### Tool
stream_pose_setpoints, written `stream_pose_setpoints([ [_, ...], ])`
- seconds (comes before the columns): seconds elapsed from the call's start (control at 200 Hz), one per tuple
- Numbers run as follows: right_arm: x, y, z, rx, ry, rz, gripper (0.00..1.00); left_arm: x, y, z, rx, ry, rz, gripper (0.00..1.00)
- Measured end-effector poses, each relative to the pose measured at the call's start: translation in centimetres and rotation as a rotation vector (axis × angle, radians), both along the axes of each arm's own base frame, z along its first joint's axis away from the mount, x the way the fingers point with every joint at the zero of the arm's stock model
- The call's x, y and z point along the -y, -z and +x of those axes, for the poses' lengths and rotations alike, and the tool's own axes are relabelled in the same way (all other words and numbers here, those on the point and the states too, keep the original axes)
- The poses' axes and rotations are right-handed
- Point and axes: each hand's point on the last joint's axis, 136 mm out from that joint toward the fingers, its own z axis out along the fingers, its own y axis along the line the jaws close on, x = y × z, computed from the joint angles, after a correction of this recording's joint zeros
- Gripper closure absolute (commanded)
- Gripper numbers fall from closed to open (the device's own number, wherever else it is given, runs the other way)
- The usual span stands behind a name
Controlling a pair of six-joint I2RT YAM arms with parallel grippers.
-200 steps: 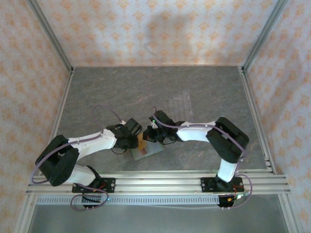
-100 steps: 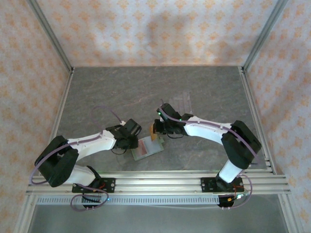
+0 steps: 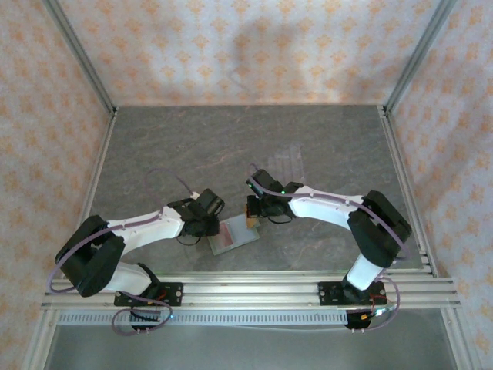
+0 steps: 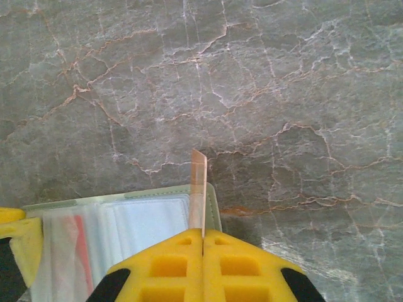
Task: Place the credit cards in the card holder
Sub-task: Flip over the card slot in the card holder.
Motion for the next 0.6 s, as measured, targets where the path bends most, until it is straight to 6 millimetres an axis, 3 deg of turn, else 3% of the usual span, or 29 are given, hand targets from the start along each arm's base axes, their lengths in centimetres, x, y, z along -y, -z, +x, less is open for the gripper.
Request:
stream_pose_setpoints([
  [0.595,0.89,-0.14,0.36,0.031,-0.002,-0.053,1.00,0.01,0.17,0.01,-0.004,0.000,0.002,0.70],
])
